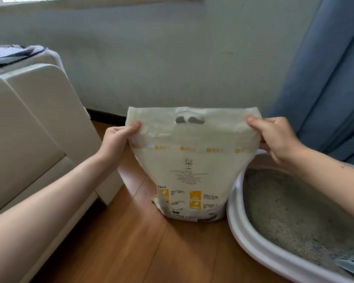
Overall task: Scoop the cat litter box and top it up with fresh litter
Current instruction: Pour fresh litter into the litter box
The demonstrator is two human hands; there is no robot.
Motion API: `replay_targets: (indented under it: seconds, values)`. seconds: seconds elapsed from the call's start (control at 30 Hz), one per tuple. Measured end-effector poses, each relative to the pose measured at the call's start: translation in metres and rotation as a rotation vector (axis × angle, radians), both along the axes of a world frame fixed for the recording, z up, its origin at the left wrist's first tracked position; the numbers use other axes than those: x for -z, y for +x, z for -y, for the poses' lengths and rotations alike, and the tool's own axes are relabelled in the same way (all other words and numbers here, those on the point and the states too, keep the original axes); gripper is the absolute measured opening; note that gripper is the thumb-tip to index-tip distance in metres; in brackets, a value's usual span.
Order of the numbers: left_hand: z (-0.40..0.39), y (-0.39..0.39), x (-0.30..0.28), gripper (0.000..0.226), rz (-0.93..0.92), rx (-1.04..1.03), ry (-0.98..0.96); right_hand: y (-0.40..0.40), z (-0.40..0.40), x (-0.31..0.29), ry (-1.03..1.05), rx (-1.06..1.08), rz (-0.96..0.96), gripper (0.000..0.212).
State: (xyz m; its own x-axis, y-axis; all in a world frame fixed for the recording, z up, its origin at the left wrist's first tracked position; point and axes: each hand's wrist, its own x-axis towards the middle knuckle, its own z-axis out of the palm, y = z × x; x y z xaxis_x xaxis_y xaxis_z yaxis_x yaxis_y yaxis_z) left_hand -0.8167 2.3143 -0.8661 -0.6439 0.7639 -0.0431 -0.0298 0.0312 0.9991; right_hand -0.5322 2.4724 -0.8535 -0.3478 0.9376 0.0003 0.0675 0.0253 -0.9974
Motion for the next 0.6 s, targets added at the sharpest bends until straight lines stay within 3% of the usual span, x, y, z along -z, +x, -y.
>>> replay_targets:
  seconds: [0.2, 0.3, 0.4, 0.47, 0.53, 0.6]
  values:
    - [-0.011, -0.004, 0.002, 0.008, 0.131, -0.111, -0.218, 0.001, -0.008, 0.011, -0.499, -0.027, 0.033, 0.008]
    - [-0.015, -0.002, -0.001, 0.008, 0.057, -0.125, -0.309, 0.002, -0.011, 0.014, -0.547, -0.044, 0.019, 0.014]
    - [-0.017, 0.002, -0.009, 0.015, -0.392, -0.146, -0.404, 0.004, -0.011, 0.013, -0.548, -0.093, -0.002, 0.016]
    - [-0.017, 0.002, -0.017, 0.048, -0.926, -0.157, -0.366, 0.005, -0.011, 0.011, -0.548, -0.133, 0.019, 0.019]
    - [-0.020, 0.008, -0.030, 0.081, -1.396, 0.054, -0.190, 0.004, -0.010, 0.011, -0.544, -0.164, 0.036, 0.020]
    - [-0.027, 0.023, -0.036, 0.104, -1.609, 0.362, -0.185, 0.005, -0.010, 0.010, -0.549, -0.171, 0.021, 0.021]
